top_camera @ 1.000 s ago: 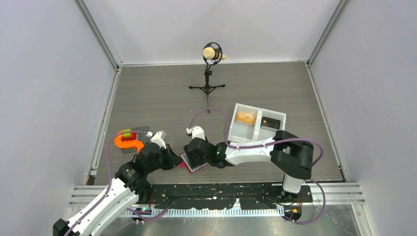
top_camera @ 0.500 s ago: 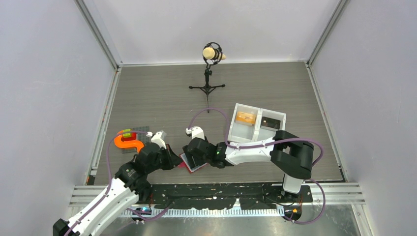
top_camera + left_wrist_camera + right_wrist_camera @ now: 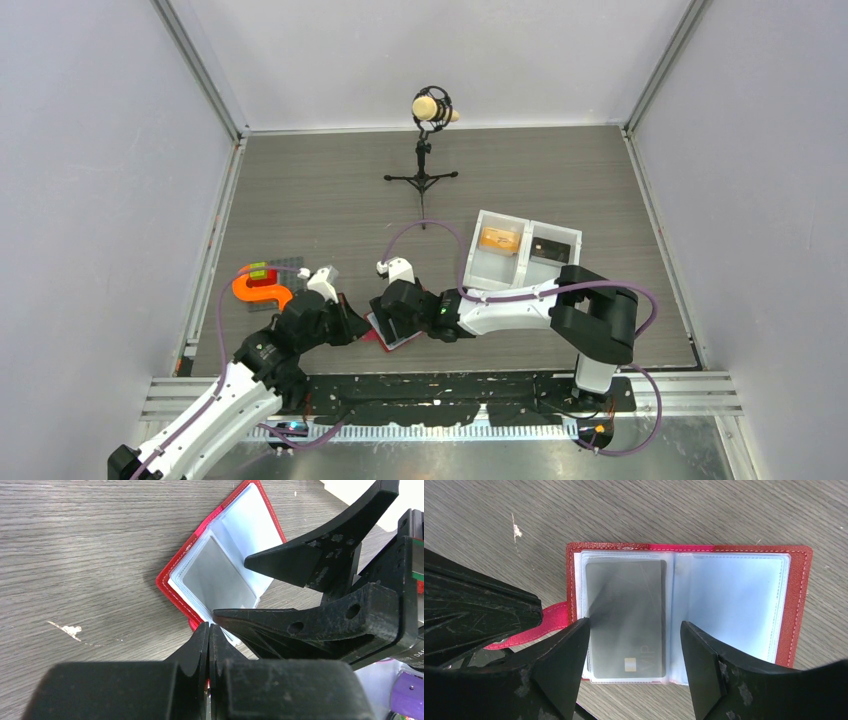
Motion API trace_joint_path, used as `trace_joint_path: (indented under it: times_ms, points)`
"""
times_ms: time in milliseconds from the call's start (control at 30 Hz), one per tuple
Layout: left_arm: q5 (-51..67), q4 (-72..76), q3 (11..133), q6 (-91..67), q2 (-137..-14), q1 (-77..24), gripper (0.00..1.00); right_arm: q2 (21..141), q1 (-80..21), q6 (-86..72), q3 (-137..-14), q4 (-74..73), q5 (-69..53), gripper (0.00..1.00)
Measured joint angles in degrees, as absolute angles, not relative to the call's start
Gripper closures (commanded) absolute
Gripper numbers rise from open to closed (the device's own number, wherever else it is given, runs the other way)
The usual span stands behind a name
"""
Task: Take the credit cards out of the card holder
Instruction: Remove the credit card from the card holder.
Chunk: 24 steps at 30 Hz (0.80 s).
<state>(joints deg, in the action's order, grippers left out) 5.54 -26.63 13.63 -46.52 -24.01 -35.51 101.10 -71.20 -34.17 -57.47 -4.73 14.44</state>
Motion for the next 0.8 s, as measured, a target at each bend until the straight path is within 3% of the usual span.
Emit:
trace_joint_path:
  times_ms: [467, 800]
  points:
    - [5.5, -27.0, 13.6, -46.5, -23.8, -35.5, 1.0, 101.4, -71.2, -34.1, -57.6, -4.8, 14.3, 0.24]
    - [5.3, -28.0, 13.6, -46.5, -23.3, -35.5, 1.0, 101.9, -71.6, -34.1, -57.6, -5.0, 17.0, 0.29]
